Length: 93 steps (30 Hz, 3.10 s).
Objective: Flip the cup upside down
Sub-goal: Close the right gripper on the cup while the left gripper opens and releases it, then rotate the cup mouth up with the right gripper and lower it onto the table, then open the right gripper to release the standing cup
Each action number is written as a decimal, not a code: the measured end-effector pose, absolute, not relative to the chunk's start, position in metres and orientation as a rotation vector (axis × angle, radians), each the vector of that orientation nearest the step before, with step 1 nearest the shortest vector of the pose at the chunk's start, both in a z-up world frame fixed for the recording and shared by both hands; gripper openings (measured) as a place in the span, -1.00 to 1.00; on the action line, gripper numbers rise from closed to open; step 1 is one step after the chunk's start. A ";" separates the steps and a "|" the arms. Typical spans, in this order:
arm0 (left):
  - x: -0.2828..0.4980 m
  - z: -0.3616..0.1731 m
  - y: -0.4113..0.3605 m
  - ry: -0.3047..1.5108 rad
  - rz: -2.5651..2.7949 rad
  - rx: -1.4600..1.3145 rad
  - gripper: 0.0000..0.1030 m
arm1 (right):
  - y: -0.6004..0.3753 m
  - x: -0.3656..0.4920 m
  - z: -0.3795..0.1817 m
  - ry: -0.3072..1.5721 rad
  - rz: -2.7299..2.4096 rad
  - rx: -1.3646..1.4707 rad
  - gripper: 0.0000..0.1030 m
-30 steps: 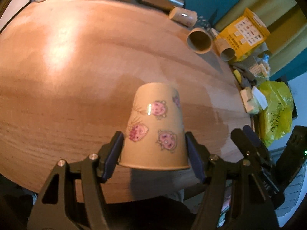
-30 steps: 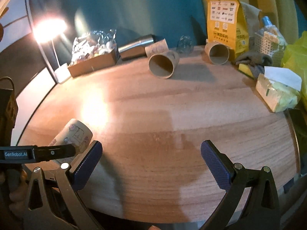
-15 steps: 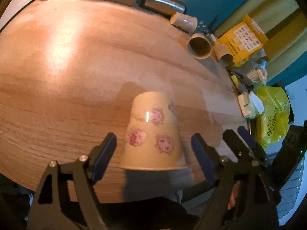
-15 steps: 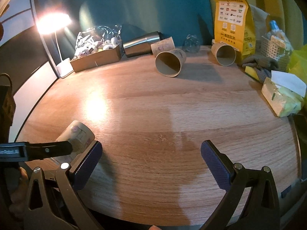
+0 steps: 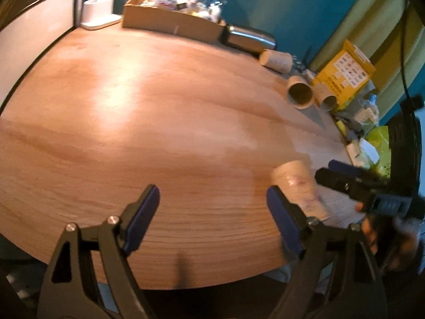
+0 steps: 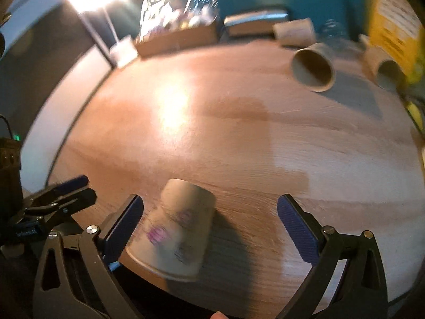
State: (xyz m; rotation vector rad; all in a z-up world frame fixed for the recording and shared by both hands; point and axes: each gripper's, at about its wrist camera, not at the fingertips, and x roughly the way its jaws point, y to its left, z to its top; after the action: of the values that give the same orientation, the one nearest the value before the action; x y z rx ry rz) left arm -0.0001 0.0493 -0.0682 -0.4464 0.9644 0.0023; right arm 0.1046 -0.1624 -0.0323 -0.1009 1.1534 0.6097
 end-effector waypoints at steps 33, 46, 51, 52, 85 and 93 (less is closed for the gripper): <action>0.011 -0.073 0.101 0.882 -0.017 -0.464 0.63 | -0.086 0.107 -0.024 0.933 0.516 -0.374 0.14; 0.002 -0.066 0.060 0.811 -0.044 -0.361 0.63 | -0.147 0.034 -0.054 0.363 0.319 -0.313 0.14; -0.001 -0.062 0.039 0.789 -0.047 -0.286 0.63 | -0.159 0.005 -0.062 0.258 0.285 -0.320 0.14; -0.002 -0.062 0.037 0.787 -0.047 -0.281 0.63 | -0.160 0.001 -0.065 0.237 0.280 -0.326 0.14; -0.036 -0.041 0.012 0.655 -0.023 -0.178 0.63 | -0.181 -0.018 -0.021 0.448 0.314 -0.117 0.61; -0.066 -0.013 0.000 0.558 -0.059 -0.148 0.82 | -0.194 -0.041 0.013 0.481 0.283 -0.069 0.61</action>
State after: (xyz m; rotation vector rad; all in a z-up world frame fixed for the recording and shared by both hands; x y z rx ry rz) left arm -0.0664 -0.0004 -0.0135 -0.1482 0.5585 -0.0587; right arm -0.0410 -0.1942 0.0129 -0.0686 0.4805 0.2832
